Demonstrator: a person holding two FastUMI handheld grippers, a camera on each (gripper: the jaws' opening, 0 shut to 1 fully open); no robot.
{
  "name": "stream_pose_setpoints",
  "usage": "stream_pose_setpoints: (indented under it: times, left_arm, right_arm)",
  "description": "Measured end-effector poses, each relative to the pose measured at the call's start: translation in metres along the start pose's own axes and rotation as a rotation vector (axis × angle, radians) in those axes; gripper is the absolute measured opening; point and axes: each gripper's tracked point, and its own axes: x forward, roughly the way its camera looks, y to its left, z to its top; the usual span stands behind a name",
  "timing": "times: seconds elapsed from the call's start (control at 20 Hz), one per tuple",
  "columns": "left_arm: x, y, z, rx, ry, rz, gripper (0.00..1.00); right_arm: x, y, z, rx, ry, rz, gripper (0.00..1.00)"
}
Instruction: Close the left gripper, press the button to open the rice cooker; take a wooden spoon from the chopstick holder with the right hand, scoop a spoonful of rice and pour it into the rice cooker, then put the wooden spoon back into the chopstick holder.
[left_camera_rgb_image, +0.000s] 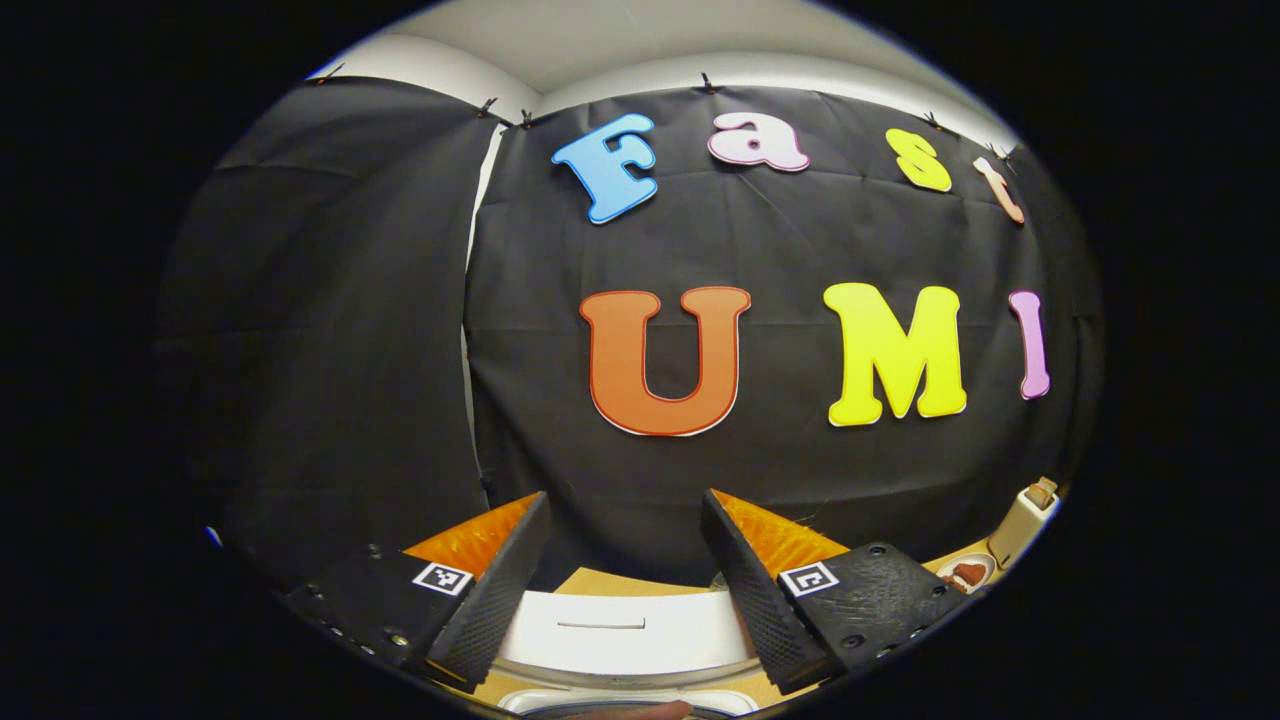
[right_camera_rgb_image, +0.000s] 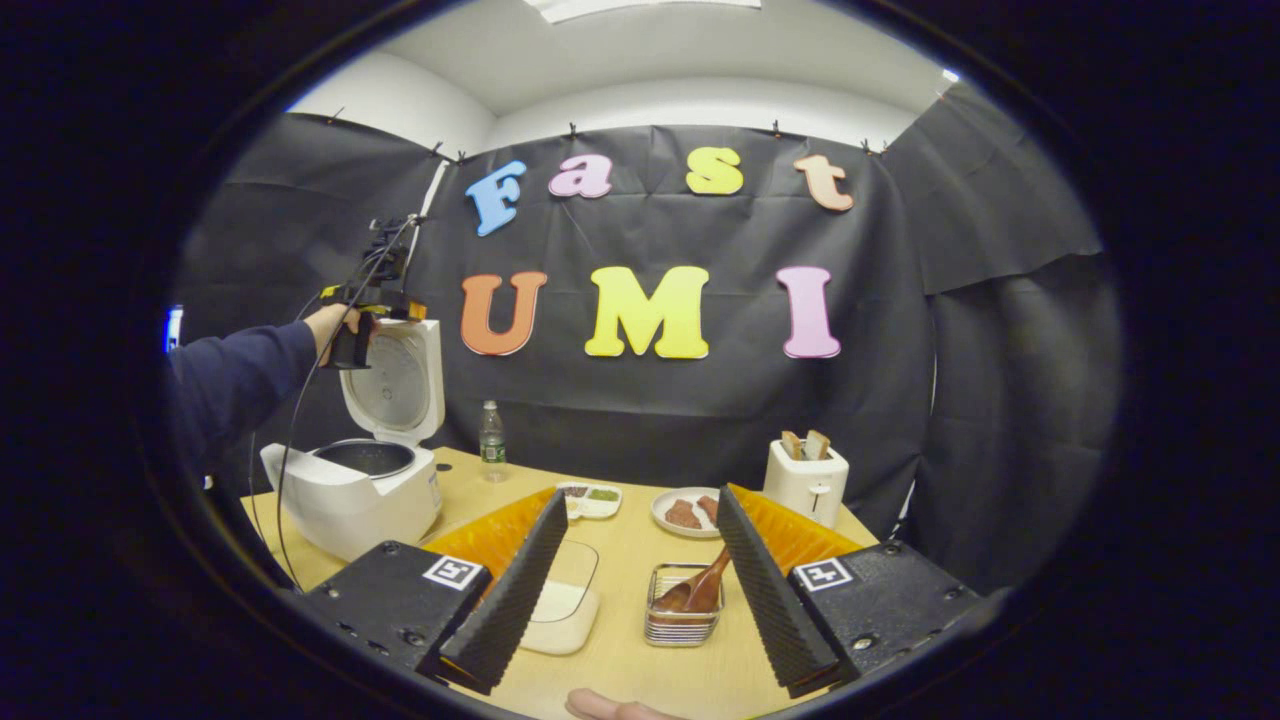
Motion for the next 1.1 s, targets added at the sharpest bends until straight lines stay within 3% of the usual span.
stream_pose_setpoints:
  times: [0.25,0.6,0.7,1.1]
  left_arm:
    - [-0.024,0.000,-0.007,0.003,0.053,-0.032,0.98]
    - [-0.077,0.001,-0.026,0.004,0.108,-0.058,0.97]
    - [-0.091,0.009,-0.035,-0.003,0.125,-0.033,0.95]
    - [-0.145,0.009,-0.098,0.018,0.233,-0.093,0.96]
  right_arm:
    - [-0.033,-0.014,0.003,0.017,0.003,-0.068,0.98]
    - [-0.081,-0.004,0.023,-0.008,-0.035,-0.099,0.96]
    - [-0.095,-0.001,0.034,0.030,-0.077,-0.107,0.98]
    - [-0.141,0.020,0.046,0.036,-0.091,-0.105,0.98]
